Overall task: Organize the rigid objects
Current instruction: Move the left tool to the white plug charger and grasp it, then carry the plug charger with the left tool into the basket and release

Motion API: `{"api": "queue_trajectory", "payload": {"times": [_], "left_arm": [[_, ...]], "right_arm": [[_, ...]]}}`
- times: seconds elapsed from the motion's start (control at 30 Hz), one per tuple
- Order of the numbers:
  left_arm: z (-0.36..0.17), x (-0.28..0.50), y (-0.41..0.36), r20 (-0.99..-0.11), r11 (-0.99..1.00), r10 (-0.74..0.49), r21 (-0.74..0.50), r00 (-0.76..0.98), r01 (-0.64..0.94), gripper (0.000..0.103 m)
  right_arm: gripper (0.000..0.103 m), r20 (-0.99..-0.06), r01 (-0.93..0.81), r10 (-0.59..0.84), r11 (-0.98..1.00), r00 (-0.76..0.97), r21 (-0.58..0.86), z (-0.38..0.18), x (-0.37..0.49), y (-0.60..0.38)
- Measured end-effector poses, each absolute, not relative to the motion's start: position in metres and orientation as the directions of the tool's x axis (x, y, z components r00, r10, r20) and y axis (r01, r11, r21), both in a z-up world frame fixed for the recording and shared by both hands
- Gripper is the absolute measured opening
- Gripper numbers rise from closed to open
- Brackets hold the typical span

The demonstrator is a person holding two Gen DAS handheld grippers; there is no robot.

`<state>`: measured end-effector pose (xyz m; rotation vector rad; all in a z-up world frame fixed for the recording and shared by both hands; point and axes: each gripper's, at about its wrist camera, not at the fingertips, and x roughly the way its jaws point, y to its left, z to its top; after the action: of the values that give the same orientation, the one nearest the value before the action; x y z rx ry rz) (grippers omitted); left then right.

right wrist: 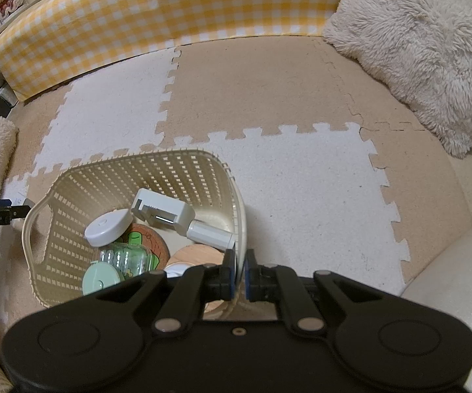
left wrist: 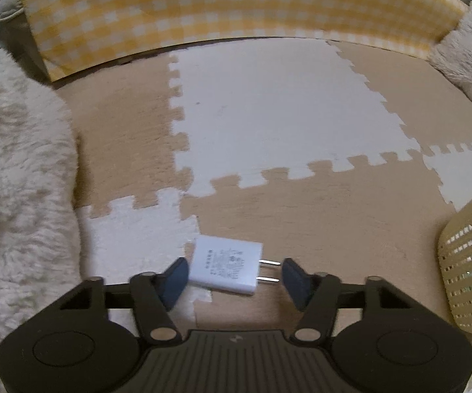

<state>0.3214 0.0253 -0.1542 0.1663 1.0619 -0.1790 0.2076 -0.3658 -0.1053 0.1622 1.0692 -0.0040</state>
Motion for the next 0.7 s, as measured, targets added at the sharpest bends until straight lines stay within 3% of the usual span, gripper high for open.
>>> {"api": "queue_trajectory", "payload": {"times": [0.1,0.43,0.7], "left_arm": [[-0.155,0.322,0.029,-0.876,0.978,-0.062,0.042,0.478,0.204,0.049],[-0.146,0.321,0.032,-0.857,0.987,-0.08,0.002,0.51,0.158,0.048],[-0.095,0.311,0.007,-0.762,0.972,-0.217,-0.111,0.61,0.206,0.048]], "right_arm": [[0.006,-0.873,0.081,0.075,0.988,0.482,0.129,-0.105,0.207,-0.366],[0.006,-0.873,0.082,0.075,0.988,0.482,0.13,-0.105,0.208,-0.366],[0.006,-0.873,0.082,0.075,0.988,0.482,0.13,-0.105,0.208,-0.366]]}}
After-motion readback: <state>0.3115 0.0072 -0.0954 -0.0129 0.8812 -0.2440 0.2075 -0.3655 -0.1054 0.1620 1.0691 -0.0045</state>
